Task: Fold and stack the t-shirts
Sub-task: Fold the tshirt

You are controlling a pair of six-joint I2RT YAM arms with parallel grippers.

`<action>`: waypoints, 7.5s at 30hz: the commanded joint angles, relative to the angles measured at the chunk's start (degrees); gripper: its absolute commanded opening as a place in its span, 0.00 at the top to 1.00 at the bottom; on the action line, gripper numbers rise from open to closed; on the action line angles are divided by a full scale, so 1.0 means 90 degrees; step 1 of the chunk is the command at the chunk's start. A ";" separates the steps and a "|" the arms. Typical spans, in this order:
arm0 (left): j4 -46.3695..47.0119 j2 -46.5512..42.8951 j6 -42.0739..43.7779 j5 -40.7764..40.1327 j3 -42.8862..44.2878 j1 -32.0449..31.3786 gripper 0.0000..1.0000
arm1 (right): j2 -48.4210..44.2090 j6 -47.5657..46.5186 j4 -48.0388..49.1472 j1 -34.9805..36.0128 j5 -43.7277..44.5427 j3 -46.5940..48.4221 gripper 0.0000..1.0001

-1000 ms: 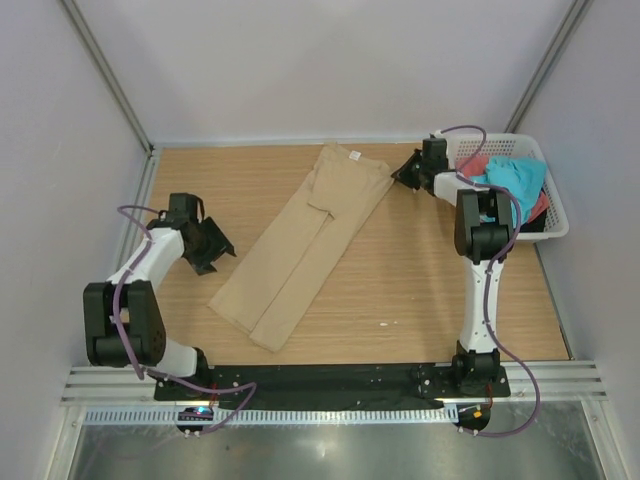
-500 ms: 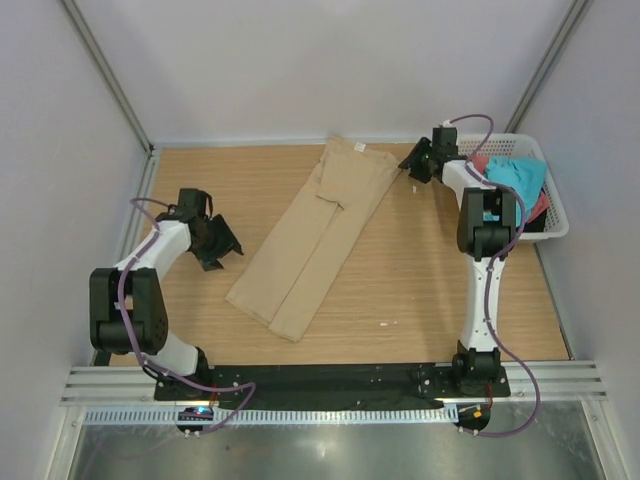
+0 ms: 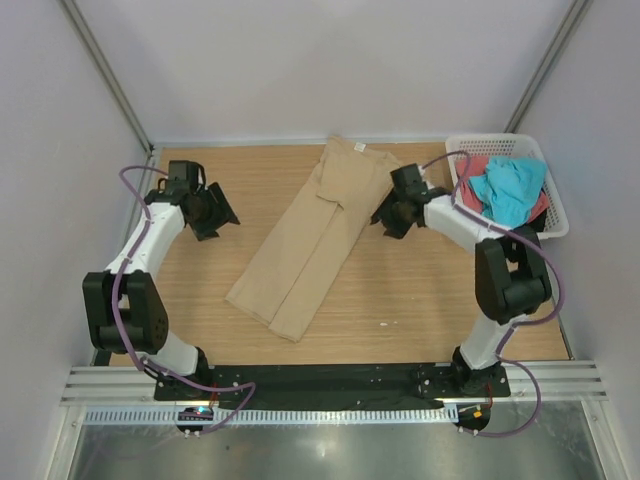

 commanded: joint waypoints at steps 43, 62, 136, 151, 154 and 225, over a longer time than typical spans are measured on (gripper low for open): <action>0.0293 0.0087 0.0069 0.0831 -0.0385 0.0093 0.37 | 0.0169 0.3749 -0.0638 0.6233 0.1283 -0.0705 0.66; 0.0088 -0.0791 0.0245 0.1057 -0.1390 -0.0774 0.36 | -0.1107 0.3056 -0.2033 0.6233 0.1332 -0.2392 0.99; 0.1650 -0.1914 -0.4178 -0.0429 -0.4447 -0.6567 1.00 | -0.4801 0.3358 -0.3117 0.6233 0.1634 -0.4212 0.99; 0.1467 -0.1546 -0.4326 -0.0428 -0.3716 -0.6255 1.00 | -0.4305 0.2637 -0.3196 0.6204 0.2571 -0.3450 0.99; 0.1105 -0.1232 -0.4023 -0.0468 -0.3120 -0.6137 1.00 | -0.4138 0.2227 -0.3090 0.5990 0.2582 -0.3294 0.99; 0.0420 0.4677 -0.1347 0.1026 0.4303 -0.2182 0.99 | 0.0999 -0.3634 -0.0130 0.0716 0.1976 0.1814 0.93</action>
